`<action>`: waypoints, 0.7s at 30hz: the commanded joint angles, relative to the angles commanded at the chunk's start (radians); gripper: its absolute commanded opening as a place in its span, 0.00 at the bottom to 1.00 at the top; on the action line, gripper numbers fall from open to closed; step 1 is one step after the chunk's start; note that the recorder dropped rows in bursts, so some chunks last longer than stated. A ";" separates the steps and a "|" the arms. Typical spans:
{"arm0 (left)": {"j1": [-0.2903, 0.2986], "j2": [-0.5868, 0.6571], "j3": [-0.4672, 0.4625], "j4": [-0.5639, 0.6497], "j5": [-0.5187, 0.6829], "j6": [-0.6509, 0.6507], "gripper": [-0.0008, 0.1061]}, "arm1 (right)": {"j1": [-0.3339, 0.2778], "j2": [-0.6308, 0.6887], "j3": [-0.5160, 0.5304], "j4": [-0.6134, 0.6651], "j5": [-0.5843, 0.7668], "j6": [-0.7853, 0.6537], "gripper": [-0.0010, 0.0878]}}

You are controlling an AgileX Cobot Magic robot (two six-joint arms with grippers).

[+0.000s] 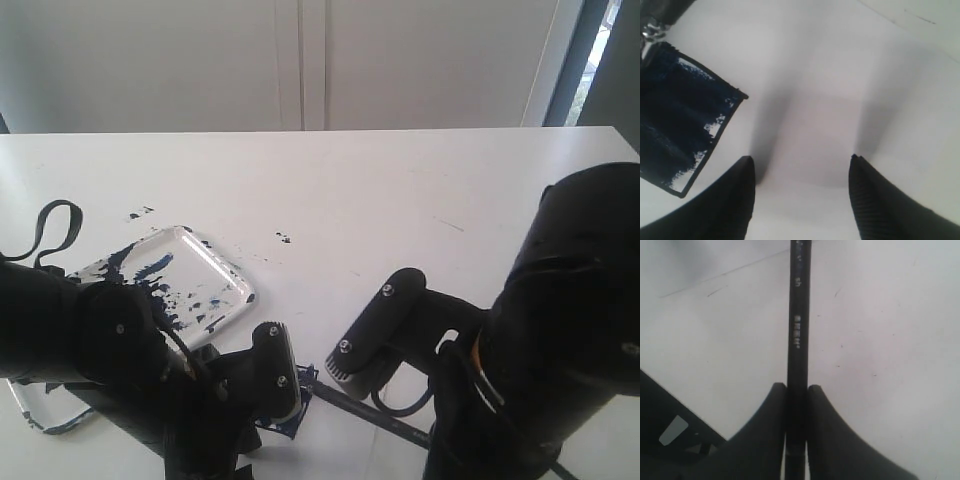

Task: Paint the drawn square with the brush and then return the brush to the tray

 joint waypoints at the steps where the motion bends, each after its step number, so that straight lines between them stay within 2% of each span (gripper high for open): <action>1: 0.000 0.000 0.000 0.000 0.000 0.000 0.57 | 0.000 0.000 0.000 0.000 0.013 0.000 0.01; 10: 0.000 0.000 0.000 0.000 -0.002 0.000 0.57 | 0.000 0.000 0.000 -0.027 0.115 0.012 0.01; 21: 0.000 0.000 0.000 0.000 -0.002 0.000 0.57 | 0.000 -0.070 0.000 -0.019 0.152 0.023 0.01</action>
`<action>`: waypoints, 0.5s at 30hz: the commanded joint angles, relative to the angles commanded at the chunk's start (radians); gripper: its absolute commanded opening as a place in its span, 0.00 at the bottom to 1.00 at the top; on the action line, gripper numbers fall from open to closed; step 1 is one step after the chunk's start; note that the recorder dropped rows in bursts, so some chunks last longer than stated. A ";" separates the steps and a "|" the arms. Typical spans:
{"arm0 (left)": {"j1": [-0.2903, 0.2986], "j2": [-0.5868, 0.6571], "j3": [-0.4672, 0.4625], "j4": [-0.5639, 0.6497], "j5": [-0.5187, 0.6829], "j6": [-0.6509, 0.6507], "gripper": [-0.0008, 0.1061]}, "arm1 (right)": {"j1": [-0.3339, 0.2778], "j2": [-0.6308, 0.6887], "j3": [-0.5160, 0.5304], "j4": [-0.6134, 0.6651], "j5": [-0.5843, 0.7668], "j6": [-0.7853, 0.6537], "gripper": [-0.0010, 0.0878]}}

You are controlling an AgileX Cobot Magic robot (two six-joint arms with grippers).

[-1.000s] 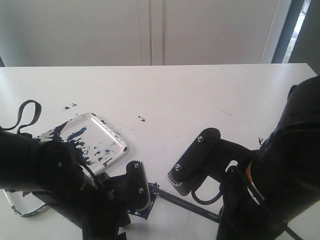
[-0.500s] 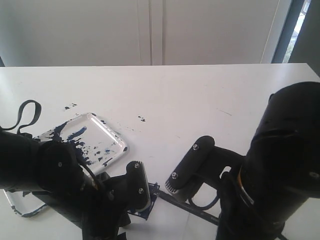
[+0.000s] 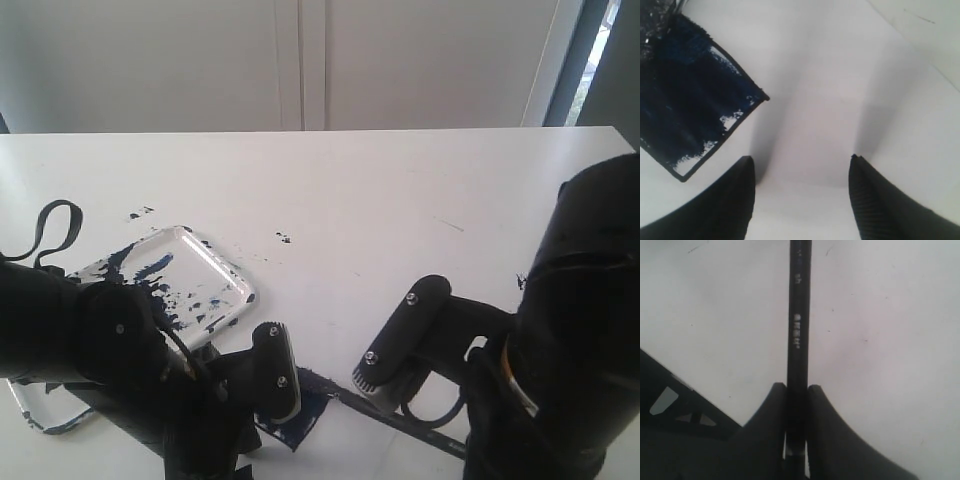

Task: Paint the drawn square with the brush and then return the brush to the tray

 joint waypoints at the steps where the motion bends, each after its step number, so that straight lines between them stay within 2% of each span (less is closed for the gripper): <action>1: 0.000 0.000 0.000 0.000 0.000 0.000 0.57 | 0.000 -0.009 0.000 0.000 0.001 0.000 0.01; 11: 0.000 0.000 0.000 0.000 0.000 0.000 0.57 | 0.000 -0.045 0.000 0.028 -0.014 0.002 0.01; 15: 0.000 0.000 0.000 0.000 0.002 0.000 0.57 | 0.000 -0.006 0.000 0.012 -0.022 0.002 0.01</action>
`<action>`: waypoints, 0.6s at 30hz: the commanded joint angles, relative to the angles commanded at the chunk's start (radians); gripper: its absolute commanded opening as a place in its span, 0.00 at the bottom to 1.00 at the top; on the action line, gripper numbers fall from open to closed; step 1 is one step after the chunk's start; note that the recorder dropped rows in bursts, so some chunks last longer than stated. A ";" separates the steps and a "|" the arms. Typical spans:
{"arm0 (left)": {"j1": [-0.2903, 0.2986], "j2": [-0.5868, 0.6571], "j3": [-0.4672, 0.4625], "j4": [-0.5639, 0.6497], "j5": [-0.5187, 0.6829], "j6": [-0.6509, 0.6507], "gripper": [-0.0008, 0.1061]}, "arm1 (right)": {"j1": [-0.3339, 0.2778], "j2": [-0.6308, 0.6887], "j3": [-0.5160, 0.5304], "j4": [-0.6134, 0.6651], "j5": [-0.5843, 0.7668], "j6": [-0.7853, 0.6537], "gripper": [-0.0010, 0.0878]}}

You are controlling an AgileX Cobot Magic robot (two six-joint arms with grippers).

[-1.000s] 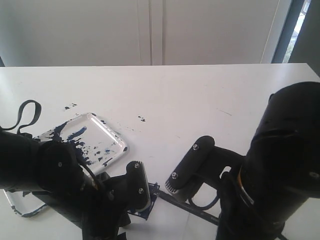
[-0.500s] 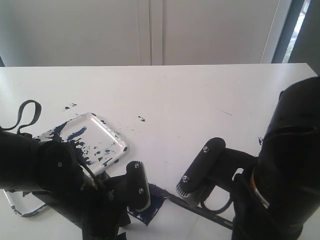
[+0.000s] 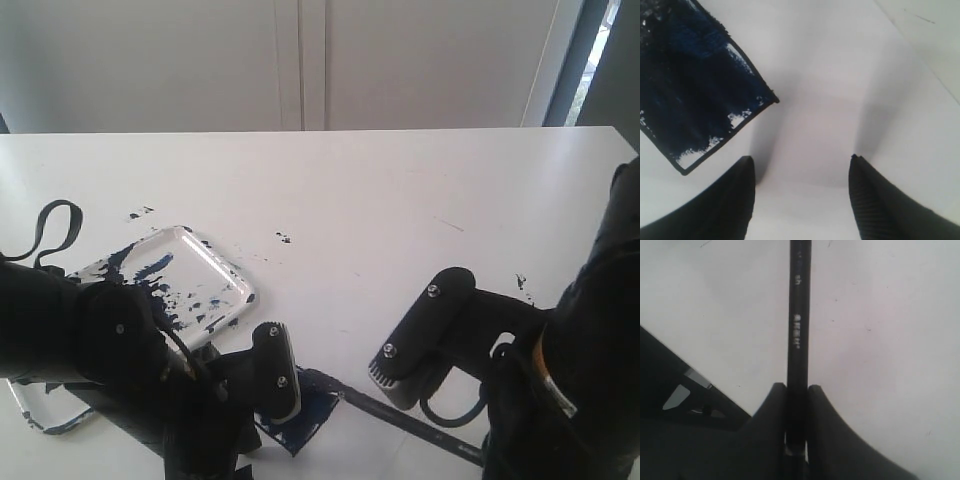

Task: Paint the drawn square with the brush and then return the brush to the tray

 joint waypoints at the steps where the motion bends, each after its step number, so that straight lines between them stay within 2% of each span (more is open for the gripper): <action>1: 0.000 0.000 0.000 0.000 0.000 0.000 0.57 | 0.000 0.007 0.000 -0.002 0.000 0.000 0.01; 6: 0.000 0.000 0.000 0.000 0.000 0.000 0.57 | 0.000 0.045 0.000 0.018 -0.004 -0.028 0.01; 11: 0.000 0.000 0.000 0.003 0.000 0.000 0.57 | 0.000 0.032 0.000 0.143 -0.041 -0.114 0.01; 18: 0.000 0.000 0.000 0.003 0.000 0.000 0.57 | 0.000 -0.027 0.000 0.129 -0.053 -0.091 0.01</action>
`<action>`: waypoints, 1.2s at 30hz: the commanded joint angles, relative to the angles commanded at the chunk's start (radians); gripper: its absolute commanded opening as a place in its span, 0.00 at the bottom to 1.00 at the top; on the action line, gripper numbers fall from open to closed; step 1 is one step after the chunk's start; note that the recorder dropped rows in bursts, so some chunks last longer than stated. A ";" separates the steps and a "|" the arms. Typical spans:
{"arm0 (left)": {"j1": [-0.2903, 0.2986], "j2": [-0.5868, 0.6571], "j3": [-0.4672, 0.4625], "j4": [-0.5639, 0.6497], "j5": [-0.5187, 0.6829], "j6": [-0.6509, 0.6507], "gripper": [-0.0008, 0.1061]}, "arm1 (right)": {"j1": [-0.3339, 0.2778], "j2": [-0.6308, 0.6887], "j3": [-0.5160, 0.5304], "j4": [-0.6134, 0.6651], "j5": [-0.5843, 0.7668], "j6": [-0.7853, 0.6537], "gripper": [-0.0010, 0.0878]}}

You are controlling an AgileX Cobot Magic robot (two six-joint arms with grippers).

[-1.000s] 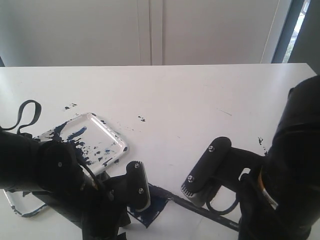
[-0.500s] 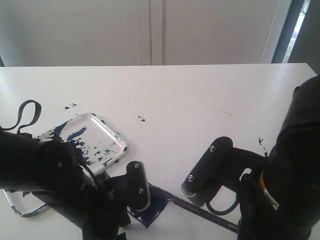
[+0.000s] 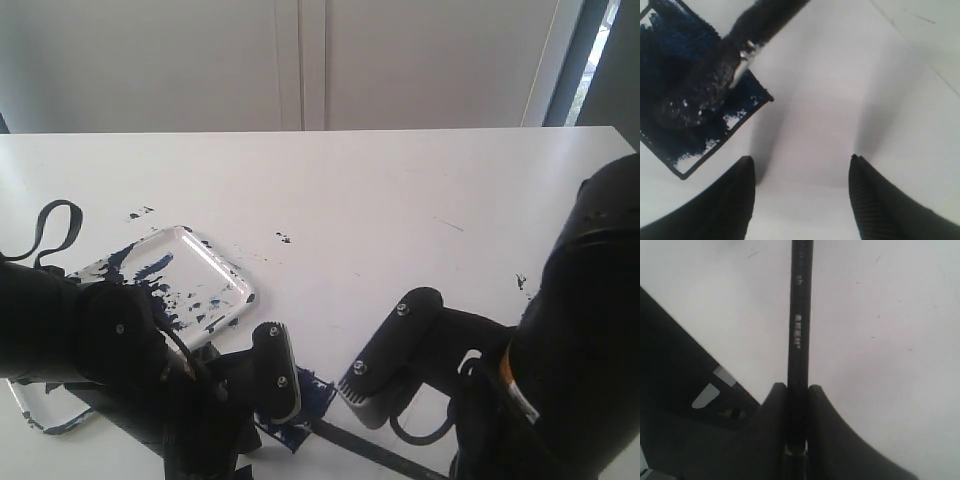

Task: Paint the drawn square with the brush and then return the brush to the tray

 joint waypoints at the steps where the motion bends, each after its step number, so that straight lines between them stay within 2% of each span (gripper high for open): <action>1: 0.000 0.000 0.000 0.000 0.000 0.000 0.57 | 0.000 -0.011 0.000 -0.012 0.002 0.020 0.01; 12: 0.000 -0.040 -0.002 0.048 -0.002 0.000 0.57 | 0.000 -0.125 0.000 -0.225 0.075 0.209 0.01; 19: 0.000 -0.181 -0.002 0.056 -0.054 0.000 0.57 | 0.000 -0.222 0.000 -0.219 0.038 0.226 0.01; 23: 0.000 -0.266 -0.002 0.056 -0.092 -0.007 0.57 | 0.000 -0.258 0.000 -0.167 0.032 0.215 0.01; 25: 0.000 -0.298 -0.002 0.056 -0.094 -0.009 0.57 | 0.000 -0.258 0.000 -0.124 0.000 0.174 0.01; 28: 0.000 -0.361 -0.002 0.063 -0.094 -0.034 0.54 | 0.000 -0.238 0.011 -0.090 -0.121 0.137 0.01; 33: 0.000 -0.461 -0.002 0.177 -0.065 -0.148 0.51 | 0.000 -0.143 0.016 -0.138 -0.206 0.141 0.01; 36: 0.000 -0.513 -0.002 0.342 -0.021 -0.304 0.51 | 0.000 -0.076 0.016 -0.143 -0.283 0.142 0.01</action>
